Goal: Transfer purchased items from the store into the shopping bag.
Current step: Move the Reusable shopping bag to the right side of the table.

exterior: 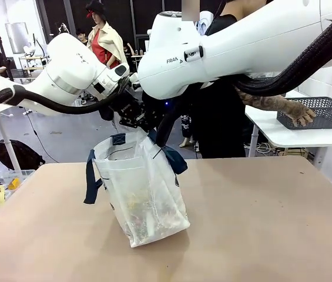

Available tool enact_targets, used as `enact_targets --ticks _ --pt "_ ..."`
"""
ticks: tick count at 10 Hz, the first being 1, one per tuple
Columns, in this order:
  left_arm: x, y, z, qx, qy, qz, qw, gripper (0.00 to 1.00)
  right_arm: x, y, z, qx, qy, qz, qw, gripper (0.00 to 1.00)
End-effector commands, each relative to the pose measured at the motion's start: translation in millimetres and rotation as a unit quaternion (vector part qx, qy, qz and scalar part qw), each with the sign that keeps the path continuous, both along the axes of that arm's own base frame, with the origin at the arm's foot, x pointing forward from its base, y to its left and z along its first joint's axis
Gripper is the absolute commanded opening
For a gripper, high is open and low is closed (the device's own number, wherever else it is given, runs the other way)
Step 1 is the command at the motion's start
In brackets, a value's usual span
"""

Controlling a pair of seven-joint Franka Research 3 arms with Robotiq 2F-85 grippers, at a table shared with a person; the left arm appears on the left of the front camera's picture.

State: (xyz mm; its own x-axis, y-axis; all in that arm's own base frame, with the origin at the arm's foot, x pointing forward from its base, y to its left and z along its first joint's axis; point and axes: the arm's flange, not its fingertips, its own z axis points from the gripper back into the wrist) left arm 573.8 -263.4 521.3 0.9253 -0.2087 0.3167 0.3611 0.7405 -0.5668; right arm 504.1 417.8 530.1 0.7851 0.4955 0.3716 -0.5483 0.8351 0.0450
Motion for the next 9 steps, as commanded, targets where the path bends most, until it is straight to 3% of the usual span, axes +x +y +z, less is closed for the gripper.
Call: enact_targets --ticks 1,9 --pt "6.6 2.2 -0.2 0.009 0.011 0.0 1.0 0.0 3.3 -3.1 5.6 0.01 0.004 0.01 1.0 0.0" --pt "6.4 4.5 -2.3 0.006 0.014 0.006 1.0 0.0 1.2 -3.5 4.6 0.017 -0.001 0.005 1.0 0.0"
